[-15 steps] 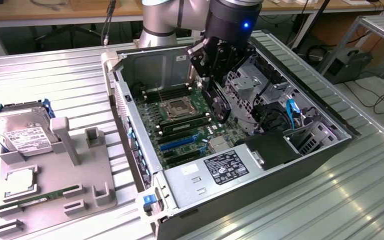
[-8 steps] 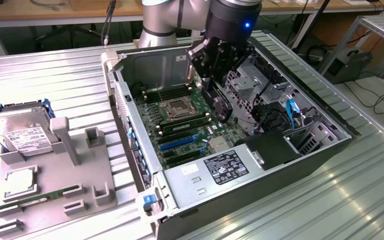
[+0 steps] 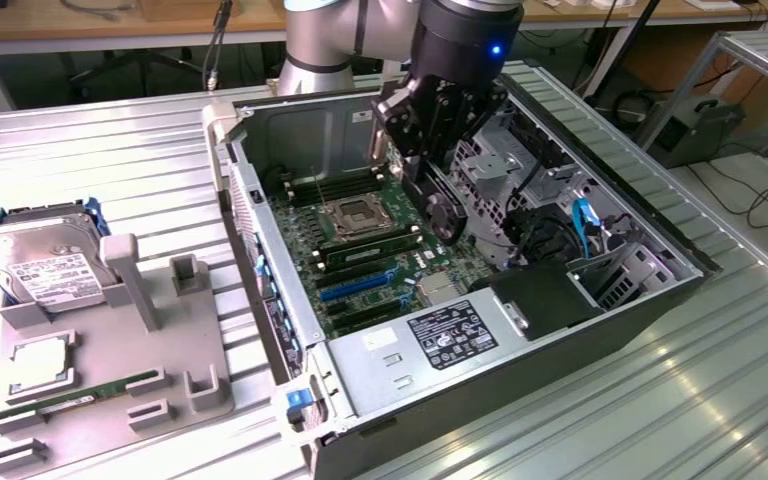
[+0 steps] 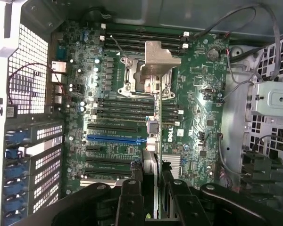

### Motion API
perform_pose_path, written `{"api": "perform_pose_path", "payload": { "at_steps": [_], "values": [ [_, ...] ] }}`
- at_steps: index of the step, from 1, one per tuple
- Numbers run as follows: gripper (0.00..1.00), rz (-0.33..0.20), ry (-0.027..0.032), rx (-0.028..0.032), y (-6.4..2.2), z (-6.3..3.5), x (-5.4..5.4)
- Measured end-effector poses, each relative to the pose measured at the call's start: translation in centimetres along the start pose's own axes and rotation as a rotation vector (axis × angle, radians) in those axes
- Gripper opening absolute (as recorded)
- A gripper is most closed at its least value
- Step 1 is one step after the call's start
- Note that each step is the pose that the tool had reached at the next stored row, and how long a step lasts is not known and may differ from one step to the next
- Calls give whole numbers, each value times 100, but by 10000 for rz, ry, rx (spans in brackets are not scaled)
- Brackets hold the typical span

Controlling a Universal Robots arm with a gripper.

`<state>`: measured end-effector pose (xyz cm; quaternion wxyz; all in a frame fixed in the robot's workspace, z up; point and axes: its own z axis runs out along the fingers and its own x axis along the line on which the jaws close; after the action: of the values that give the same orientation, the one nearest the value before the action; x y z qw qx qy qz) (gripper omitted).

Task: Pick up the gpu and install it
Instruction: 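Insert the gpu into the slot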

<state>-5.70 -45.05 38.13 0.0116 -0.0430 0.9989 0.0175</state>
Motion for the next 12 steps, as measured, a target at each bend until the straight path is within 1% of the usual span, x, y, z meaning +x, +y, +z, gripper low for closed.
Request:
{"api": "perform_pose_path", "payload": {
  "at_steps": [12],
  "values": [
    [26,-472,16,-12,0,0,0]
  ]
}}
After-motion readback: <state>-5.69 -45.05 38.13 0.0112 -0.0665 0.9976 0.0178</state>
